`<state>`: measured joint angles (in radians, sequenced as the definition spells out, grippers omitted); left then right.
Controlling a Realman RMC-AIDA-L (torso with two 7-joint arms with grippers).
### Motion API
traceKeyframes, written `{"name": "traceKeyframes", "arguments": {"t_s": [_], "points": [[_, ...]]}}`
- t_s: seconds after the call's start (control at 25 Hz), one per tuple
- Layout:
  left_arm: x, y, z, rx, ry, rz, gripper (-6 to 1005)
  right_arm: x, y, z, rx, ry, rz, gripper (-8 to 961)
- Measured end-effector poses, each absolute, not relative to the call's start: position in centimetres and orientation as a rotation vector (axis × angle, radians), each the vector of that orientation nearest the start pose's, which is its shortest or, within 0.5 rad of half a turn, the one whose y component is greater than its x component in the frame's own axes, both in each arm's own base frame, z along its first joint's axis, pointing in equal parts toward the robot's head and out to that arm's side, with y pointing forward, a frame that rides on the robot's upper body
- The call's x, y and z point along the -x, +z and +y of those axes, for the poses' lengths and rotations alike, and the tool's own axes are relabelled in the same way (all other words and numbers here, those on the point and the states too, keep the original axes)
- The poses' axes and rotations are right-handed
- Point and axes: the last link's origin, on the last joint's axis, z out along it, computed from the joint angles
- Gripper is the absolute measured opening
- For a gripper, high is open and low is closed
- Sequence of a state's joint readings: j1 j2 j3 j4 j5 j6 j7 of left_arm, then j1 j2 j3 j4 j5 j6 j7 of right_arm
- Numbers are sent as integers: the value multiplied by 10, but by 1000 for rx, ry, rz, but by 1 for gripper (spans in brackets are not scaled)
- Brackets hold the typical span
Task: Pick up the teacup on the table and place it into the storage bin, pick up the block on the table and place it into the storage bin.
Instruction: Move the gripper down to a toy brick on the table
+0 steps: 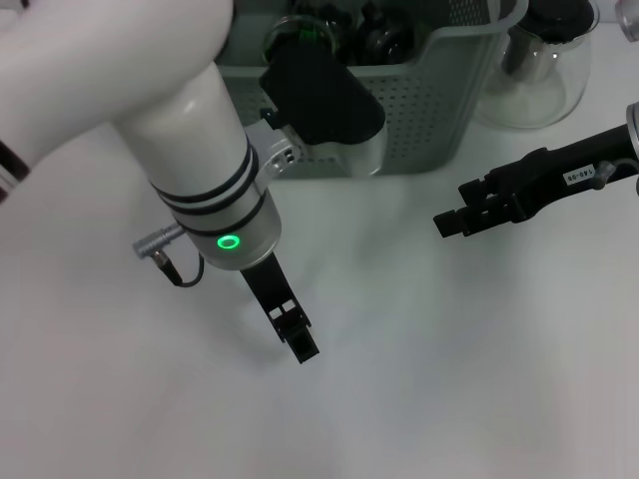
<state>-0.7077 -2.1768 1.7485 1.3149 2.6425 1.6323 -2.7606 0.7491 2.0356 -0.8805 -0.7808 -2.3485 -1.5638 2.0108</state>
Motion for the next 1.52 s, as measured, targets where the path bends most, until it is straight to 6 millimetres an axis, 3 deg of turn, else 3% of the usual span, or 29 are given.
{"name": "traceKeyframes", "arguments": {"t_s": [1.24, 1.52], "points": [[141, -108, 304, 2689, 912, -632, 826, -222, 0, 371, 2870, 56, 1019, 816], [141, -112, 300, 2691, 920, -612, 770, -222, 1, 372, 2870, 57, 1016, 815]]}}
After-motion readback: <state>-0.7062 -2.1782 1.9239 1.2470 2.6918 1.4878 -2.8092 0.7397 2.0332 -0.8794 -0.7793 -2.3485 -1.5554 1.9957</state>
